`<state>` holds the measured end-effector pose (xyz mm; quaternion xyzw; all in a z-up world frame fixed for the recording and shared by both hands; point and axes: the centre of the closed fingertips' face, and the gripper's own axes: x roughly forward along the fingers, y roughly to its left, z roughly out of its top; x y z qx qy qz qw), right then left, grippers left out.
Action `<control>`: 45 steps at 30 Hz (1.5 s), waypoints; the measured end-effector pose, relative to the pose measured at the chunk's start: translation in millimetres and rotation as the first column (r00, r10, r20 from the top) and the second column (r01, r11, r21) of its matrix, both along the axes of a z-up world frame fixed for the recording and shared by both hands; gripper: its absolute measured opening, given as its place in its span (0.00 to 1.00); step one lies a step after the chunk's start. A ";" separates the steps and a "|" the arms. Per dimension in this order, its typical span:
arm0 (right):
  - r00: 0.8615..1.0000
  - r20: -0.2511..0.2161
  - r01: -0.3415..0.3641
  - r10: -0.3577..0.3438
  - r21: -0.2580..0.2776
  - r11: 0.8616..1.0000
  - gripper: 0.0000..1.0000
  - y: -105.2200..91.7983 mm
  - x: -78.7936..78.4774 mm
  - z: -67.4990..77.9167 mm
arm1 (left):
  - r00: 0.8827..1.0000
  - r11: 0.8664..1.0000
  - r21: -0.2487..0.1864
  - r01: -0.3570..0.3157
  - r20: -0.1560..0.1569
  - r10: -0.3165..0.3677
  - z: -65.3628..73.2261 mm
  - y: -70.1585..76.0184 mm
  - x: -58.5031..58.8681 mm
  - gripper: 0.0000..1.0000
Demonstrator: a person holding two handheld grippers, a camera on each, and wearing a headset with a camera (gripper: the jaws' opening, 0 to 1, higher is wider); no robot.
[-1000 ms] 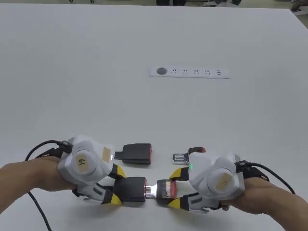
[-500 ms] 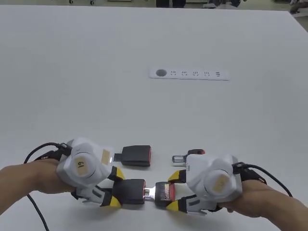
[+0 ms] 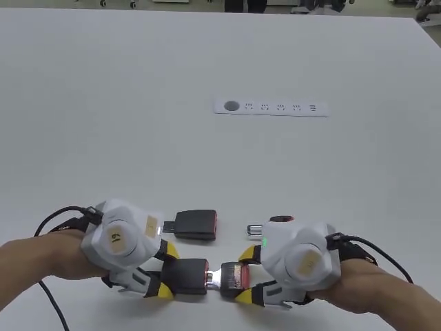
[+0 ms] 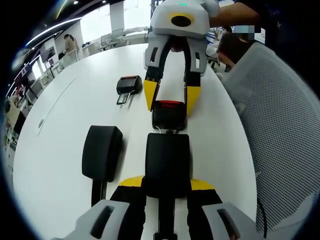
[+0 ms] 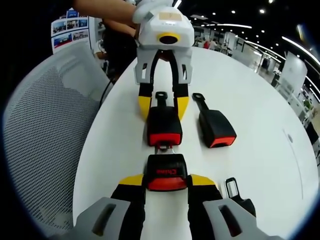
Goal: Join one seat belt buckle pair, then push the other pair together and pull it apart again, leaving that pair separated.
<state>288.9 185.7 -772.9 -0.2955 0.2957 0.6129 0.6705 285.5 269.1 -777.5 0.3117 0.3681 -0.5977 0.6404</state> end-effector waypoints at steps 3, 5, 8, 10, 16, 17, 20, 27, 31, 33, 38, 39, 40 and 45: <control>1.000 -0.002 0.005 -0.005 -0.002 1.000 0.28 0.8 -1.2 0.3 | 1.000 1.000 0.005 0.003 0.001 -0.003 -0.4 0.2 0.5 0.32; 1.000 -0.003 0.008 -0.008 -0.003 1.000 0.28 0.9 -1.8 0.5 | 1.000 1.000 0.005 0.002 0.000 -0.002 -0.6 0.2 0.5 0.31; 1.000 -0.004 0.012 -0.012 -0.006 1.000 0.28 0.9 -1.4 0.4 | 1.000 1.000 0.005 0.004 0.001 -0.004 -0.9 0.6 0.7 0.31; 1.000 -0.005 0.014 -0.014 -0.006 1.000 0.27 1.5 -1.7 0.9 | 1.000 1.000 0.005 0.007 0.001 -0.007 -0.9 0.7 0.7 0.31; 1.000 -0.008 0.007 -0.007 -0.004 1.000 0.27 1.9 -2.4 0.3 | 1.000 1.000 0.006 0.019 0.002 -0.019 -1.2 1.2 0.9 0.31; 1.000 -0.009 0.008 -0.008 -0.004 1.000 0.27 1.8 -2.7 0.6 | 1.000 1.000 0.006 0.019 0.002 -0.019 -1.2 1.3 0.9 0.31; 1.000 -0.010 0.011 -0.011 -0.005 1.000 0.27 1.8 -2.3 -0.4 | 1.000 1.000 0.005 0.020 0.003 -0.020 -1.5 1.6 0.8 0.31; 1.000 -0.015 0.013 -0.013 0.006 1.000 0.27 11.5 -2.7 -1.7 | 0.999 0.999 0.025 0.039 0.002 -0.039 -1.5 -0.3 0.7 0.31; 1.000 -0.015 0.024 -0.024 0.011 1.000 0.27 11.8 -3.3 -1.9 | 0.999 0.999 0.016 0.032 0.002 -0.032 -1.3 0.6 0.6 0.31; 0.999 -0.019 0.028 -0.028 0.012 1.000 0.27 13.5 -3.0 -2.5 | 0.999 0.999 0.018 0.033 0.001 -0.033 -1.3 0.5 0.6 0.31; 0.999 -0.022 0.034 -0.034 -0.005 0.999 0.27 14.1 -0.1 -10.7 | 1.000 0.999 0.017 0.028 -0.002 -0.028 -0.3 2.1 0.8 0.31; 0.999 -0.021 0.033 -0.033 -0.005 0.999 0.27 14.2 0.9 -11.6 | 1.000 1.000 0.015 0.025 -0.003 -0.025 -0.3 1.6 0.7 0.31; 0.999 -0.022 0.034 -0.034 -0.006 0.999 0.28 13.2 0.5 -8.7 | 1.000 1.000 0.013 0.023 -0.003 -0.023 -0.2 1.0 0.6 0.31; 0.999 -0.016 0.029 -0.029 -0.007 1.000 0.28 14.9 1.0 -7.5 | 1.000 0.999 0.016 0.028 -0.001 -0.028 0.2 0.8 0.6 0.31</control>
